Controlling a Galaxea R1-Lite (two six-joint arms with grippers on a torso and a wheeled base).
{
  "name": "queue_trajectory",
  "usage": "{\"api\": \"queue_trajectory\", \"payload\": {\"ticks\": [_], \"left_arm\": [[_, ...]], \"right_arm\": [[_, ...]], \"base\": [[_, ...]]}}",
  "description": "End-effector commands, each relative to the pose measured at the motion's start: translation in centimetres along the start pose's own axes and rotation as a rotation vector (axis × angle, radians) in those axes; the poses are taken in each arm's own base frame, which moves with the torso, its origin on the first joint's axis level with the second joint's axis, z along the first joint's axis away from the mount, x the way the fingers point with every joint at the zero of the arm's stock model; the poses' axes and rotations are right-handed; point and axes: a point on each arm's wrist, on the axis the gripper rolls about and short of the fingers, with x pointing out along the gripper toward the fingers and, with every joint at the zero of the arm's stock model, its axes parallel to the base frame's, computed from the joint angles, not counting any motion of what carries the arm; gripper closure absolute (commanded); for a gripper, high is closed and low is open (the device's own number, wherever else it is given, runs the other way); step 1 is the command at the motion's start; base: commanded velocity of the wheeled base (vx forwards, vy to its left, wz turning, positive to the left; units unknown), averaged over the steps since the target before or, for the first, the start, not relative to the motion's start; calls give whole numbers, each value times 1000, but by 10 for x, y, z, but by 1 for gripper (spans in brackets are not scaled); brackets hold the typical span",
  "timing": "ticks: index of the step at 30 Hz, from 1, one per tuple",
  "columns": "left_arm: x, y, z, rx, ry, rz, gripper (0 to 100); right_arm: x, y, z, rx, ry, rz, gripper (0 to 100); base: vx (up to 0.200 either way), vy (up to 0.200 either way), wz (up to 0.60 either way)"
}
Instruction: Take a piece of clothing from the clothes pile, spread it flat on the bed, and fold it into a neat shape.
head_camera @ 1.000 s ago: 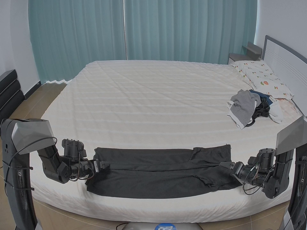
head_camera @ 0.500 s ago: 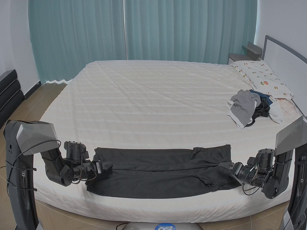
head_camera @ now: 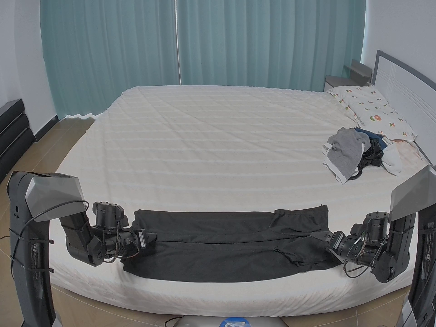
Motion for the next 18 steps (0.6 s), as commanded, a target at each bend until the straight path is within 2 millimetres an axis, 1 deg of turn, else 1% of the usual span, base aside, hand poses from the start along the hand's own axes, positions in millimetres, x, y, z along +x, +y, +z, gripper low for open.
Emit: {"api": "queue_trajectory", "payload": {"ticks": [1, 9, 18], "left_arm": [[0, 0, 1, 3, -18, 2, 100], [-7, 5, 3, -1, -67, 4, 100], [-8, 7, 2, -7, -65, 7, 100]], "right_arm": [[0, 0, 1, -3, -6, 6, 0], [0, 0, 2, -1, -11, 5, 0], [-1, 0, 4, 5, -19, 7, 0]], "base": [[0, 0, 0], [0, 0, 0], [0, 0, 0]]}}
